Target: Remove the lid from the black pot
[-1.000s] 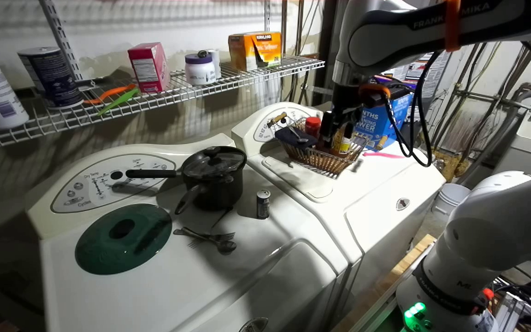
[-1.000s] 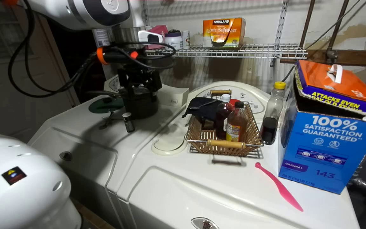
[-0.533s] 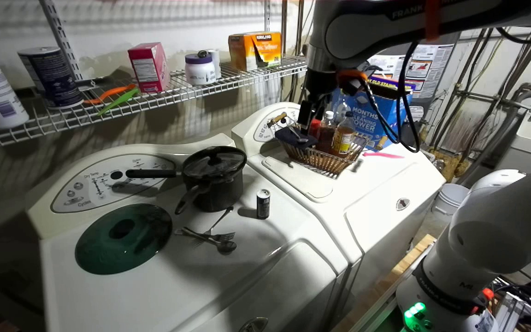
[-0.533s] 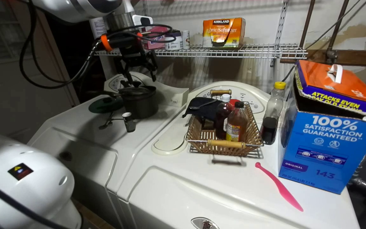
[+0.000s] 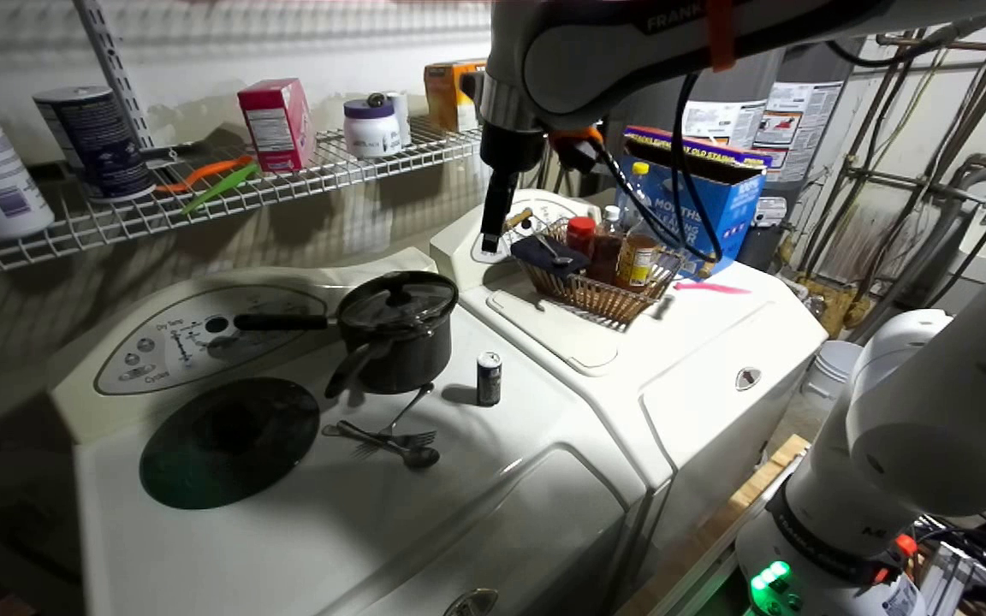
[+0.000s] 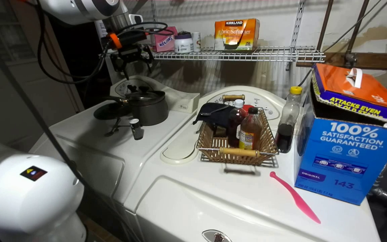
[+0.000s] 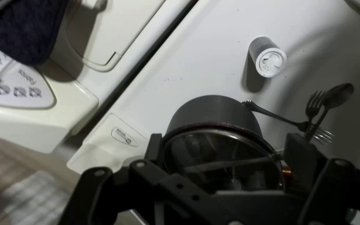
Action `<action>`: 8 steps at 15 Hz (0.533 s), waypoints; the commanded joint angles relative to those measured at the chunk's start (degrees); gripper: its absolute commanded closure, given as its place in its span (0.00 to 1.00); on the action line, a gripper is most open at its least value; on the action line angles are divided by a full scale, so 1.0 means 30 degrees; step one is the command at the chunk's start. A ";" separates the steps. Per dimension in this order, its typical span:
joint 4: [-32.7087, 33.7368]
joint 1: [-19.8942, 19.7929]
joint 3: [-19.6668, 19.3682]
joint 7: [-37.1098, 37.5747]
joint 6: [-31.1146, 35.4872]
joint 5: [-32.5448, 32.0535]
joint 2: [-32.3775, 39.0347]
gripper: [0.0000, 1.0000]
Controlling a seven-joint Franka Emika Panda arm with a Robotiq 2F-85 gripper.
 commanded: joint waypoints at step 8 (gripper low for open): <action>0.0958 0.0178 0.0255 -0.1156 0.0804 0.0059 0.1105 0.00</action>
